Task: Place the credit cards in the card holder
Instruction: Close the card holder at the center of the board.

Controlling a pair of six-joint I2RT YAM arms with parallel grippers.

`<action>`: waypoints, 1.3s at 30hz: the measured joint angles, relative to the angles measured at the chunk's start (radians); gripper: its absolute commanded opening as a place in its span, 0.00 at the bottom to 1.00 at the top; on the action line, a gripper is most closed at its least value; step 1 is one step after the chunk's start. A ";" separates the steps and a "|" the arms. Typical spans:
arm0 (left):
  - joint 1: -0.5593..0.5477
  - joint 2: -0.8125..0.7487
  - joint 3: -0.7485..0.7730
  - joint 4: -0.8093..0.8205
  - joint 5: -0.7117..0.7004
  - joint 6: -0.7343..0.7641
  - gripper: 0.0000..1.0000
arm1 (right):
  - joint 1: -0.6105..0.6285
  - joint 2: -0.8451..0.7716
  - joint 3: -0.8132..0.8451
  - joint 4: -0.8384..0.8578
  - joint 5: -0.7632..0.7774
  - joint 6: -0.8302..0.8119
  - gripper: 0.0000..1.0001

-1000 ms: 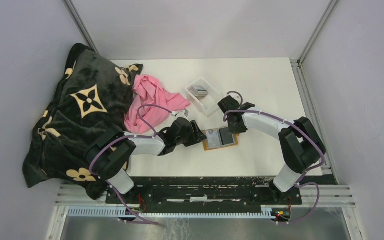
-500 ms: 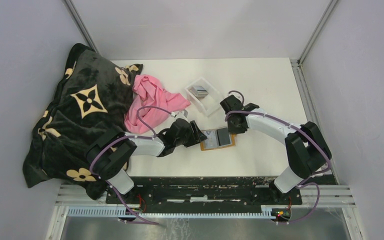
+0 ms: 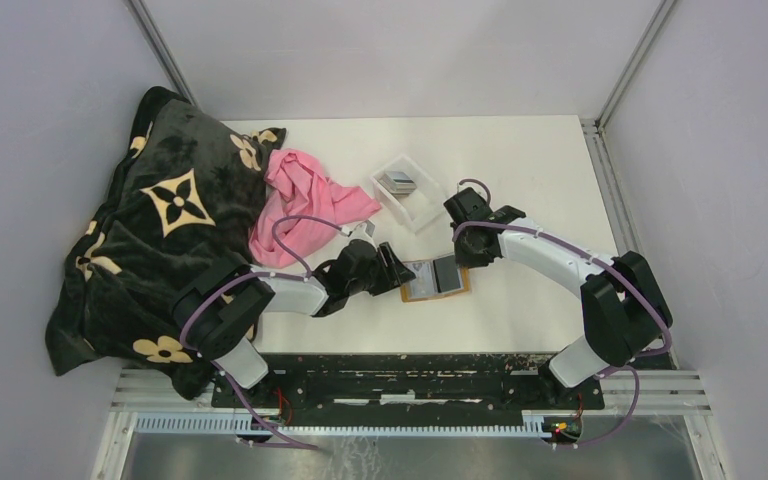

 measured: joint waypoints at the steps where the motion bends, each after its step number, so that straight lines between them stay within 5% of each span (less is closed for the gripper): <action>1: 0.000 0.000 0.000 0.004 0.002 -0.002 0.59 | 0.000 0.000 0.000 -0.002 -0.003 0.001 0.29; 20: -0.019 -0.033 0.024 0.188 0.049 -0.067 0.60 | 0.000 -0.003 0.000 -0.010 -0.047 0.005 0.29; 23: -0.029 -0.013 0.043 0.226 0.062 -0.078 0.61 | 0.000 -0.003 -0.002 -0.008 -0.062 0.006 0.29; 25: -0.036 0.008 0.058 0.251 0.073 -0.090 0.73 | 0.000 -0.003 -0.005 -0.006 -0.066 0.006 0.29; 39: -0.104 0.137 0.121 0.339 0.104 -0.143 0.72 | -0.055 -0.013 -0.096 0.026 -0.109 0.024 0.29</action>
